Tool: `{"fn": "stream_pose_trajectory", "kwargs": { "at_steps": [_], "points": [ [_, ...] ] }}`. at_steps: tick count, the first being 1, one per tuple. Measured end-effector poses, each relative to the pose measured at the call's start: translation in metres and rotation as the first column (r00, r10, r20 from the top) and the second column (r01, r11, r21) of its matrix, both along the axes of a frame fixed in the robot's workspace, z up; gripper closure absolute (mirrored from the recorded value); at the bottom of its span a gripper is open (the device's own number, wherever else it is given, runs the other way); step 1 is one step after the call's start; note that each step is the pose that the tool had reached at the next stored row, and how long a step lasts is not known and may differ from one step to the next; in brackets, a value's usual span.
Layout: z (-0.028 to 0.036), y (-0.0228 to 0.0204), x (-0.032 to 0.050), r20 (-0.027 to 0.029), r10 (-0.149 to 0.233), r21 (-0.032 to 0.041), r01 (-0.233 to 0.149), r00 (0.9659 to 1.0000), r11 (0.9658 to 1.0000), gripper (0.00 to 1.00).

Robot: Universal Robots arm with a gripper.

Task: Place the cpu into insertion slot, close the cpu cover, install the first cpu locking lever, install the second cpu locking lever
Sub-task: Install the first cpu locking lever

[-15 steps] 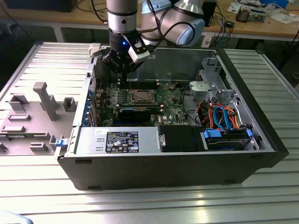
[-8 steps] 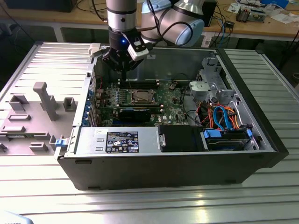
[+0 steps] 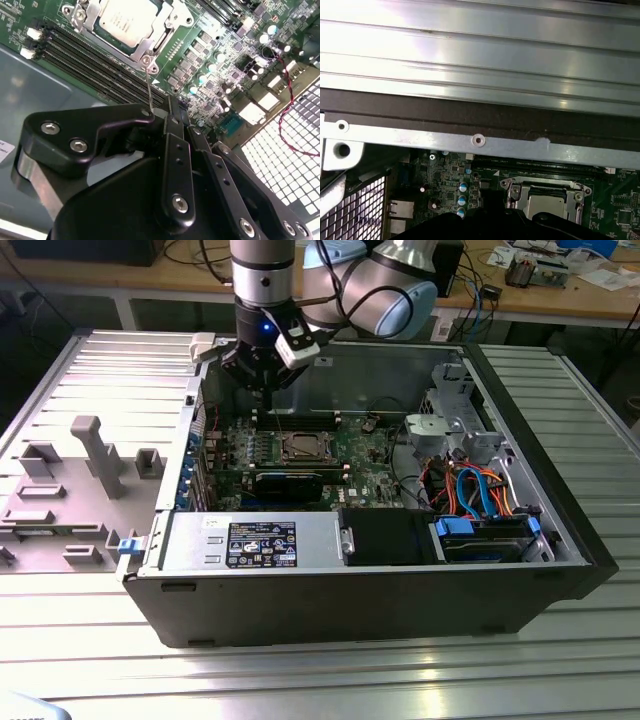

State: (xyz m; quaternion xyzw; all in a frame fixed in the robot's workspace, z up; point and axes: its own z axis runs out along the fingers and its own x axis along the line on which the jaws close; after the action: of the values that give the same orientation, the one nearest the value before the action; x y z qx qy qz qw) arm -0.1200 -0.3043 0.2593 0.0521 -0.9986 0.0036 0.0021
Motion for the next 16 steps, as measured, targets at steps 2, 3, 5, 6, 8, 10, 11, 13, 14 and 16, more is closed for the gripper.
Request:
{"fn": "stream_pose_trajectory", "kwargs": {
  "at_steps": [2,3,5,6,8,10,11,13,14,16],
  "points": [
    [0.0,0.0,0.0008,0.0,0.0,0.0001,0.0,1.0,1.0,0.89],
    [0.0,0.0,0.0012,0.0,0.0,0.0001,0.0,1.0,1.0,0.89],
    [0.0,0.0,0.0022,0.0,0.0,0.0001,0.0,1.0,1.0,0.89],
    [0.0,0.0,0.0026,-0.0001,0.0,0.0,0.0,1.0,1.0,0.89],
    [0.0,0.0,0.0033,-0.0001,0.0,0.0001,0.0,1.0,1.0,0.89],
    [0.0,0.0,0.004,0.0,0.0,0.0001,0.0,1.0,1.0,0.89],
    [0.0,0.0,0.0044,0.0,0.0,0.0,0.0,1.0,1.0,0.89],
    [-0.0003,0.0,0.0047,-0.0001,0.0,0.0,0.0,1.0,1.0,0.89],
    [-0.0005,0.0,0.0048,0.0,0.0,0.0,0.0,1.0,1.0,0.89],
    [-0.0006,0.0,0.0049,0.0,0.0,0.0001,0.0,1.0,1.0,0.89]
  ]
}}
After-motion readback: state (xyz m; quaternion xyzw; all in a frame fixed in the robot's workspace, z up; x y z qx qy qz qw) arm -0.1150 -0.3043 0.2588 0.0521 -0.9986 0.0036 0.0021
